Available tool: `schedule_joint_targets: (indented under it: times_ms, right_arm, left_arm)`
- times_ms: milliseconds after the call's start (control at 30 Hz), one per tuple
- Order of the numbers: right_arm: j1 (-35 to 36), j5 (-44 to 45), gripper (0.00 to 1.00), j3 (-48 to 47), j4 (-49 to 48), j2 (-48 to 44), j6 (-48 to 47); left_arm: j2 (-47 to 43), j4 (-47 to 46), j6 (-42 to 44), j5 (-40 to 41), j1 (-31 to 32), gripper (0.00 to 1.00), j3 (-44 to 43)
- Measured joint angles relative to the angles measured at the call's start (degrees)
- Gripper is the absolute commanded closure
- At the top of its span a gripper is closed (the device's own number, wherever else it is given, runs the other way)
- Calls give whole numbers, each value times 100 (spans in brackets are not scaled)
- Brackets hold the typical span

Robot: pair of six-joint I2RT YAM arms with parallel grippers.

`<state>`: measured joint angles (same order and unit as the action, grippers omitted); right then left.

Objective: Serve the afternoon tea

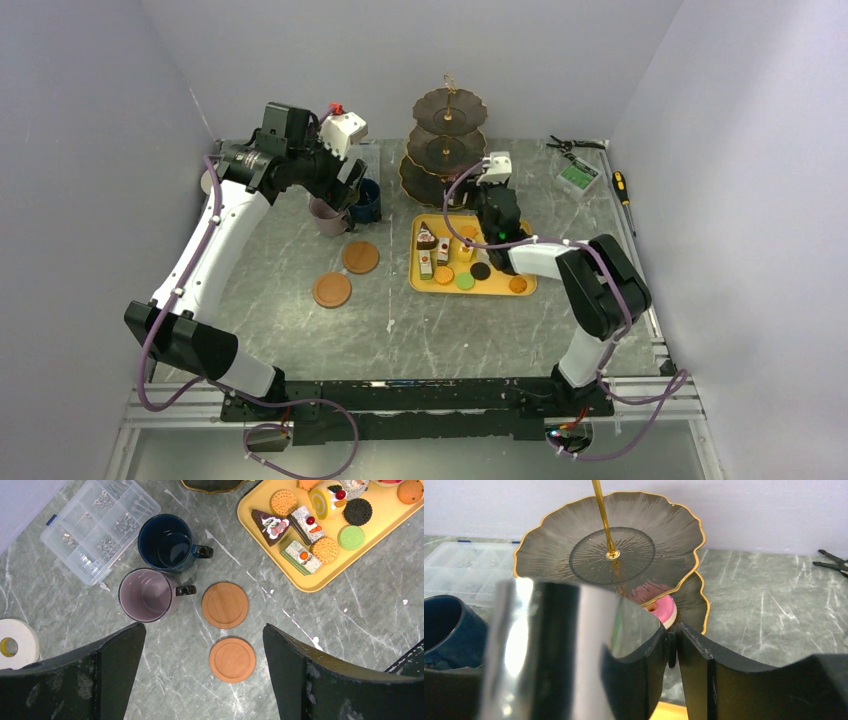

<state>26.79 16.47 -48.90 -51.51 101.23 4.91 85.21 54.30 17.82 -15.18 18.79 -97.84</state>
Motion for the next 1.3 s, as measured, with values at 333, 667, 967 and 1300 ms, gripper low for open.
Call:
schedule_joint_targets:
  times_ms: [333, 667, 967, 1300]
  right_arm:
    - [0, 225, 32, 1036, 450, -1816, 26]
    - [87, 861, 32, 2094, 1978, -3917, 310]
    - [118, 1335, 32, 2492, 3383, -4819, 737]
    - [118, 1589, 32, 2579, 4024, -5152, 1021]
  left_arm:
    - [0, 0, 4, 0, -2, 6, 0]
    - [0, 0, 2, -7, -2, 6, 0]
    - [0, 2, -9, -66, 0, 6, 0]
    - [0, 7, -13, -151, -2, 6, -55]
